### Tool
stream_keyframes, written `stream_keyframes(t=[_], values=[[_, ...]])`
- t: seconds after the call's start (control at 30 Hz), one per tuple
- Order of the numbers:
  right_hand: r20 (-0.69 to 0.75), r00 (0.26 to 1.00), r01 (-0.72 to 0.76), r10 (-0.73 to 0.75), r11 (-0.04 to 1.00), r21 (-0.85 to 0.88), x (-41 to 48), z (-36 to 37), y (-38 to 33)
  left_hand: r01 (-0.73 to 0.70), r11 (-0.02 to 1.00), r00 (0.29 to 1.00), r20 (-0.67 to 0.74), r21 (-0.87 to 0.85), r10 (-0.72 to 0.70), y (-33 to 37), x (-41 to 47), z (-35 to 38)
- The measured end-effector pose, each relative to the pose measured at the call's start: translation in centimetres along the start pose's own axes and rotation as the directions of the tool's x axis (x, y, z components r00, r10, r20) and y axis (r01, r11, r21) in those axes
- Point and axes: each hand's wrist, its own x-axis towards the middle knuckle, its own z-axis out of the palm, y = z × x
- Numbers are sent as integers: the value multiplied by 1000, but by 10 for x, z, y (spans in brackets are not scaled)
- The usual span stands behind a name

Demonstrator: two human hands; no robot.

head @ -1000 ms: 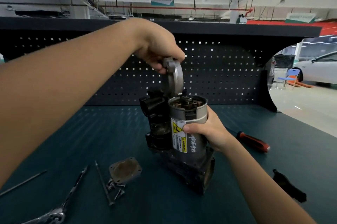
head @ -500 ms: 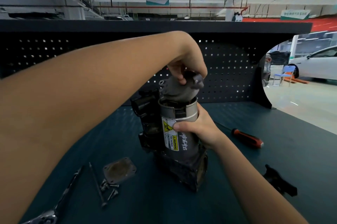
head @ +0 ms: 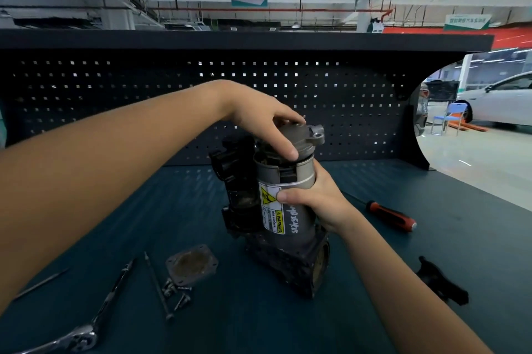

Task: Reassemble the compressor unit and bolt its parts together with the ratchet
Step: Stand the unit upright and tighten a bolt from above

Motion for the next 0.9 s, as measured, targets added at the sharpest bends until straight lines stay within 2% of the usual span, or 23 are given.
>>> stream_keyframes(t=[0.07, 0.13, 0.23, 0.3, 0.4, 0.63, 0.77, 0.9], values=[[3, 1000, -7, 7, 1000, 0, 0, 0, 0, -44, 999, 996, -76, -32, 42, -8, 2, 4], [-1, 1000, -15, 15, 1000, -5, 0, 0, 0, -56, 998, 984, -165, 33, 60, -11, 4, 7], [-10, 1000, -26, 26, 999, -21, 0, 0, 0, -11, 993, 969, -244, 115, 39, -9, 5, 10], [-10, 1000, -24, 24, 999, -29, 1, 0, 0, 6, 995, 960, -278, 95, 20, -10, 5, 9], [-13, 1000, -19, 19, 999, -26, 2, -1, 1, 24, 997, 955, -297, 76, 0, -13, 3, 9], [-3, 1000, -17, 17, 1000, -23, 1, 0, 1, 64, 956, 938, -344, 285, 40, -4, -3, 24], [-4, 1000, -19, 19, 999, -28, 1, 0, 0, 88, 948, 912, -407, 306, 47, -1, -4, 32], [-6, 1000, -26, 26, 999, -31, 0, 1, -1, -16, 965, 911, -393, 262, 122, -2, -4, 38]])
